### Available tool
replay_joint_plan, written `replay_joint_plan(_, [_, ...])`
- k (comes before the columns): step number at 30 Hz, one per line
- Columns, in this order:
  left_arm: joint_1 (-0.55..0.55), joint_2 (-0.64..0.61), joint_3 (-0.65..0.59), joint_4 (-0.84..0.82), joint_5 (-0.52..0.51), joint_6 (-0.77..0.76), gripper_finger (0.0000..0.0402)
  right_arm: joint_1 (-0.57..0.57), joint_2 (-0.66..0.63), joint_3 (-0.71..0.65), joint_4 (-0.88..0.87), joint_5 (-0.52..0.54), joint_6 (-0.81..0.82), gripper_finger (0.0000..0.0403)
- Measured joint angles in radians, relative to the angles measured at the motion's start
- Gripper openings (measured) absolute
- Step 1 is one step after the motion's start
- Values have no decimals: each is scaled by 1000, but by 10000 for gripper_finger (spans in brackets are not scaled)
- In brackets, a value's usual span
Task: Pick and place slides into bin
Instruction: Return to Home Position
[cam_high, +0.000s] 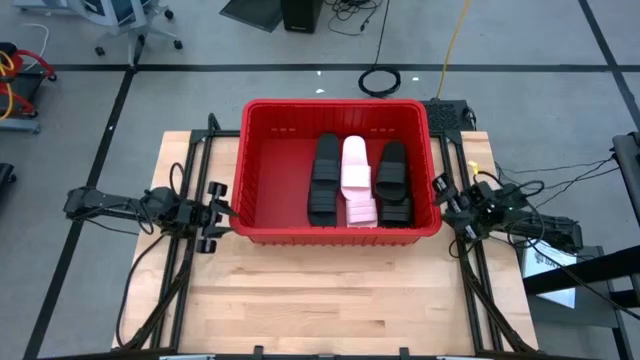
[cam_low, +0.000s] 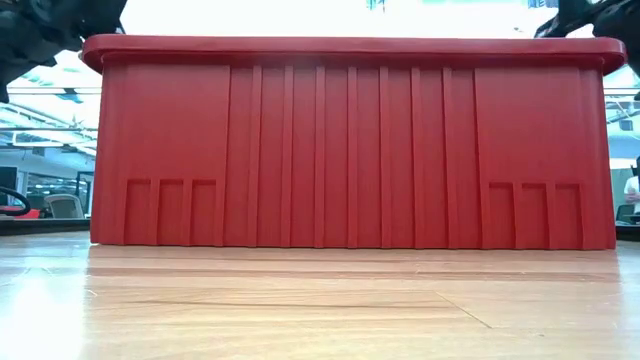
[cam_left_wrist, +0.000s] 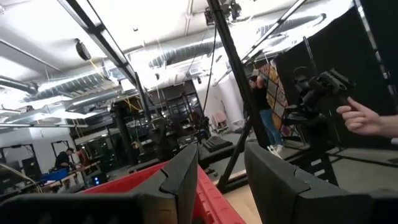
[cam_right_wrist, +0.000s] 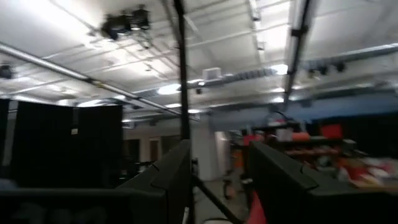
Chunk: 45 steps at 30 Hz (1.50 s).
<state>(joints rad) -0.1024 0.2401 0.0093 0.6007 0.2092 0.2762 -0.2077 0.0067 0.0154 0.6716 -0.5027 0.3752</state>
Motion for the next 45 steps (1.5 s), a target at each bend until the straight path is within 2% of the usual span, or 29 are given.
replay_joint_plan(7, [0,1,0,-6,-41,10,141,0,0,0,-154,234,-39,151])
replay_joint_plan(11, [0,1,0,-13,-70,4,141,0,0,-1,-184,361,-80,151])
replay_joint_plan(19, [0,1,0,-37,-80,7,141,0,0,-1,-218,462,-178,151])
replay_joint_plan(24, [0,1,0,-58,-81,17,141,0,-1,-1,-307,601,-182,151])
replay_joint_plan(45, [-1,1,3,-121,-102,-14,141,0,0,-2,-330,604,-179,151])
